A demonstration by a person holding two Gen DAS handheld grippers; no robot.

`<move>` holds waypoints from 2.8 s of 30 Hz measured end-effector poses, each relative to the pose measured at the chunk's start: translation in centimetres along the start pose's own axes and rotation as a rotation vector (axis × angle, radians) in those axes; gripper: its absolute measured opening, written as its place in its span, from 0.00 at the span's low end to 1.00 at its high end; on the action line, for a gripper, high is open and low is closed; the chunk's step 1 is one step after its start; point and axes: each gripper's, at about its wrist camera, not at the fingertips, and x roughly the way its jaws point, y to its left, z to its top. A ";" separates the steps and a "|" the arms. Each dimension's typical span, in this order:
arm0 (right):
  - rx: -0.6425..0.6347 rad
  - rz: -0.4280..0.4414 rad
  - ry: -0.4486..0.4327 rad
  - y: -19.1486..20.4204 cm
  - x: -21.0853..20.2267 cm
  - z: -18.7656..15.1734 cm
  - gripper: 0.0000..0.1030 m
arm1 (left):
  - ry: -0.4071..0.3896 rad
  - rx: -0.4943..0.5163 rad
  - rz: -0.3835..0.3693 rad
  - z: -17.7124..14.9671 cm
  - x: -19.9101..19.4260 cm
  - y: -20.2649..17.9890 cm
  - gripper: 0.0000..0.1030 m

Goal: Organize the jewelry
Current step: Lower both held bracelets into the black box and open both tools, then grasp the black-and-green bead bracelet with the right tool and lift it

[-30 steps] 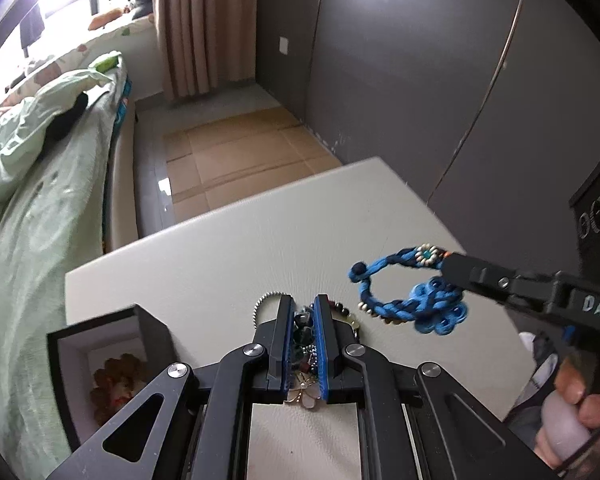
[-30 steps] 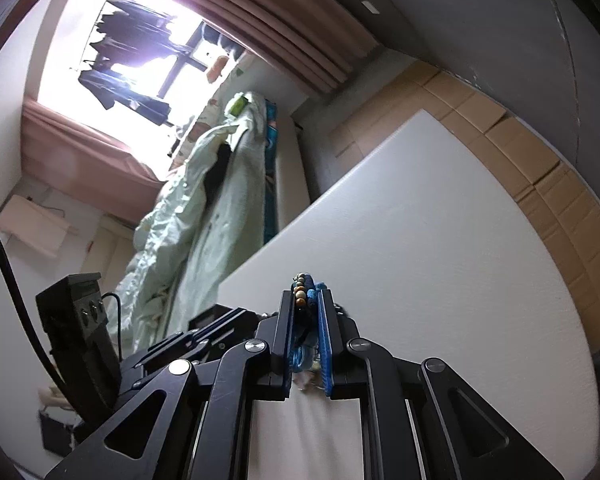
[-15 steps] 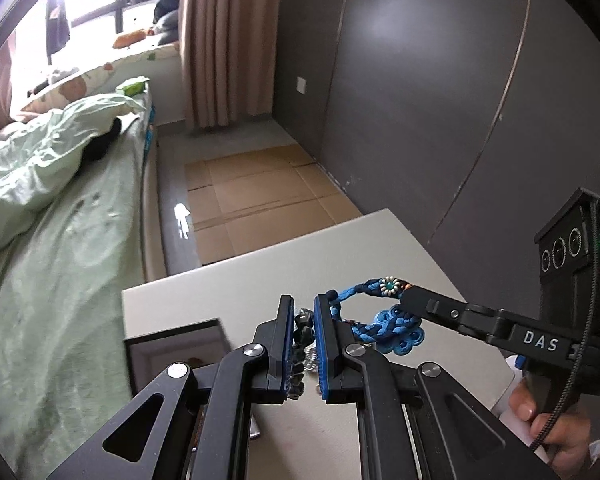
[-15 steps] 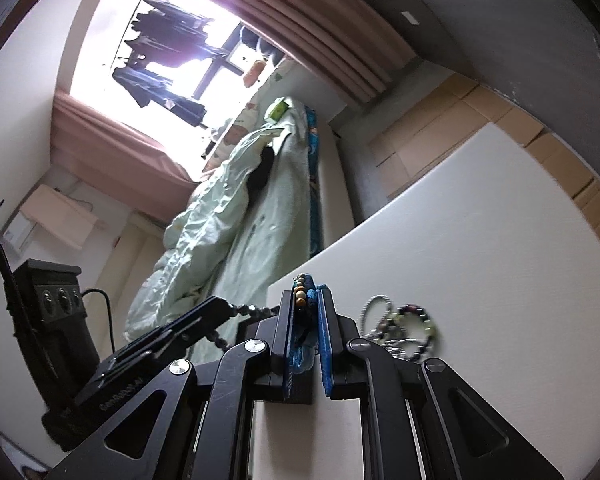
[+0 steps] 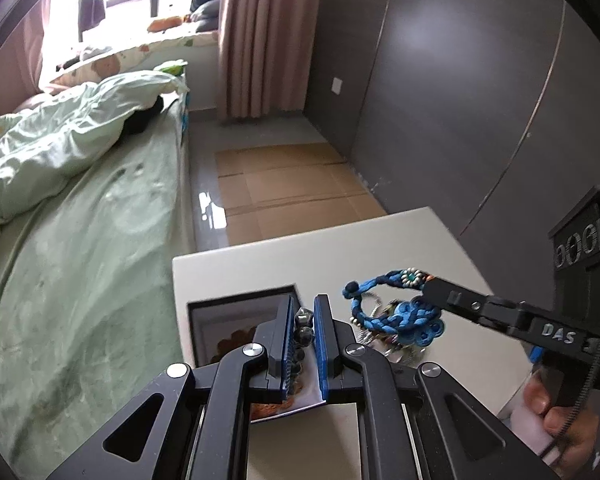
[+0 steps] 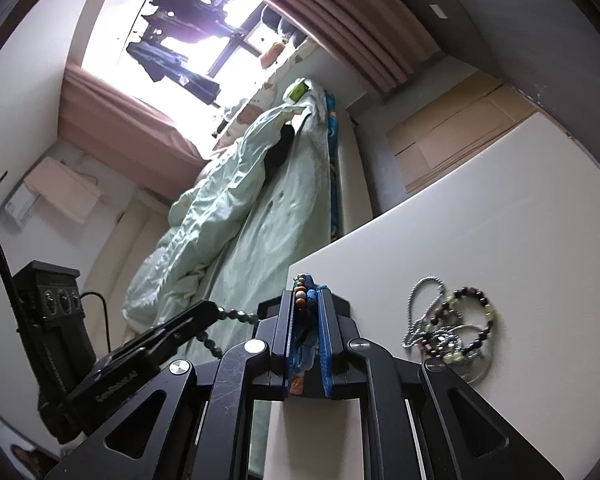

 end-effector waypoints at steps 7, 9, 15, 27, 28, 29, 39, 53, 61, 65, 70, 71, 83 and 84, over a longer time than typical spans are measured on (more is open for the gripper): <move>-0.039 0.005 0.038 1.8 2.0 -0.8 0.12 | 0.020 -0.066 -0.001 -1.3 0.1 2.7 0.55; -0.047 0.005 0.048 2.2 2.5 -1.0 0.12 | -0.007 -0.073 0.014 -1.8 -0.6 3.3 0.62; -0.077 0.017 0.085 3.4 4.3 -1.3 0.12 | -0.008 -0.109 0.024 -2.7 -1.5 5.5 0.62; -0.003 -0.074 0.107 1.2 3.1 -1.2 0.60 | -0.020 -0.121 -0.007 -3.2 -1.9 5.4 0.76; -0.004 -0.094 0.104 0.9 2.8 -1.2 0.60 | -0.023 -0.116 -0.010 -3.1 -1.9 5.2 0.77; -0.005 -0.117 0.103 0.4 2.4 -1.1 0.60 | -0.024 -0.112 -0.014 -3.0 -1.8 4.9 0.77; -0.024 -0.220 0.143 -2.7 1.0 -0.6 0.60 | -0.005 -0.082 -0.030 -2.4 -0.7 2.7 0.77; -0.036 -0.357 0.197 -6.8 1.6 -0.6 0.56 | 0.032 -0.048 -0.040 -1.9 1.6 0.2 0.77; -0.073 -0.432 0.217 -7.4 4.0 -0.1 0.40 | 0.042 -0.054 -0.032 -0.7 2.8 0.1 0.77; -0.188 -0.554 0.229 -6.3 5.1 -0.3 0.19 | 0.056 -0.052 -0.043 0.3 3.9 -0.3 0.77; -0.194 -0.543 0.250 -7.2 4.2 0.0 0.08 | 0.074 -0.038 -0.064 0.8 5.4 -1.7 0.77; -0.193 -0.536 0.250 -7.4 3.9 0.0 0.08 | 0.078 -0.035 -0.068 0.9 5.7 -2.0 0.77; -0.024 -0.378 0.139 -11.1 -1.7 1.6 0.08 | 0.119 -0.005 -0.103 1.4 8.0 -5.4 0.77; -0.014 -0.367 0.126 -11.2 -2.2 1.7 0.08 | 0.124 0.000 -0.106 1.4 8.3 -5.7 0.77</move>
